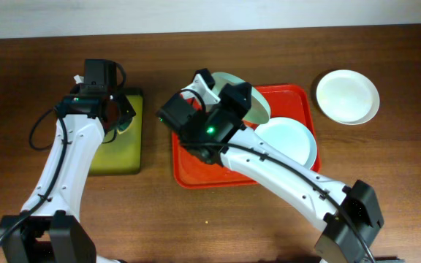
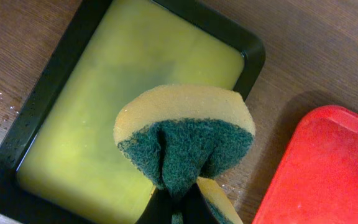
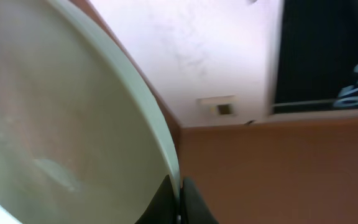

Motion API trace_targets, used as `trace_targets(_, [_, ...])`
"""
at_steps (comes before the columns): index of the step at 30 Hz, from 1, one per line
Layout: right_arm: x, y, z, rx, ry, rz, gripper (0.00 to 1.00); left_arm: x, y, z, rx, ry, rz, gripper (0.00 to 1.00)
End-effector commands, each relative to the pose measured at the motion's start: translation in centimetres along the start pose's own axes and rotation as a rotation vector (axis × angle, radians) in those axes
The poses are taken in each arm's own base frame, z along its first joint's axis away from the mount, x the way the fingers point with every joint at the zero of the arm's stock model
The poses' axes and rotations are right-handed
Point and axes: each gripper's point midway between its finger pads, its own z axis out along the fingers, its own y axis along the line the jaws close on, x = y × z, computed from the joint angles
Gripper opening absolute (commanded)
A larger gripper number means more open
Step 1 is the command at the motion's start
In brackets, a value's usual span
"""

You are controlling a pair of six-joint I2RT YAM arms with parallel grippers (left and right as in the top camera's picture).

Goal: Clean dirty plates on tray and stack at the side

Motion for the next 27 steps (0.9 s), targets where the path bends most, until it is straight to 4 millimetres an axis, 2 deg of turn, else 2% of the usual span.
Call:
trace_targets(1, [-0.2, -3.1, -1.4, 0.141, 0.006, -0.088, 0.04, -0.4, 0.3, -0.6, -0.005, -0.017, 0.006, 0.0])
trace_targets(5, [-0.6, -3.5, -1.6, 0.158, 0.009, -0.156, 0.04, -0.3, 0.3, -0.6, -0.005, -0.016, 0.006, 0.0])
trace_targets(8, [-1.0, -2.8, -1.5, 0.117, -0.016, -0.102, 0.04, -0.3, 0.3, -0.6, -0.005, -0.016, 0.007, 0.0])
trace_targets(9, [-1.5, -1.3, -1.5, 0.03, -0.051, -0.055, 0.04, -0.3, 0.3, -0.6, -0.005, -0.015, 0.007, 0.0])
trace_targets(11, [-2.1, 3.8, -1.5, -0.268, -0.114, -0.012, 0.04, -0.3, 0.4, -0.6, -0.007, -0.013, 0.007, 0.0])
trace_targets(12, [-2.1, 5.5, -1.5, -0.368, -0.12, 0.006, 0.04, -0.2, 0.4, -0.6, -0.008, -0.011, 0.008, 0.0])
trace_targets(13, [-1.9, 6.0, -1.0, -0.402, -0.101, 0.057, 0.04, -0.2, 0.4, -0.6, -0.008, -0.011, 0.008, 0.0])
trace_targets(14, [-1.4, 5.4, -0.2, -0.371, -0.061, 0.129, 0.04, -0.2, 0.4, -0.6, -0.007, -0.011, 0.007, 0.0])
trace_targets(16, [-0.1, 2.1, 1.0, -0.172, -0.002, 0.194, 0.04, -0.1, 0.3, -0.6, -0.001, -0.007, 0.008, 0.0])
trace_targets(19, [0.7, -2.3, 0.4, 0.101, 0.026, 0.187, 0.04, -0.1, 0.3, -0.6, -0.001, -0.006, 0.008, 0.0])
trace_targets(20, [0.8, -3.0, 0.1, 0.146, 0.028, 0.184, 0.04, -0.1, 0.3, -0.6, -0.001, -0.006, 0.008, 0.0])
trace_targets(21, [0.7, -2.7, 0.0, 0.127, 0.02, 0.184, 0.04, -0.1, 0.3, -0.6, -0.001, -0.006, 0.008, 0.0])
trace_targets(22, [0.4, -1.6, 0.1, 0.062, 0.009, 0.184, 0.04, -0.1, 0.3, -0.6, -0.001, -0.006, 0.008, 0.0])
trace_targets(26, [-1.1, 5.9, 0.1, -0.394, -0.035, 0.188, 0.04, -0.1, 0.3, -0.6, -0.001, -0.006, 0.008, 0.0])
trace_targets(27, [-0.8, 6.7, 0.7, -0.441, -0.018, 0.19, 0.04, -0.1, 0.3, -0.6, -0.001, -0.006, 0.008, 0.0])
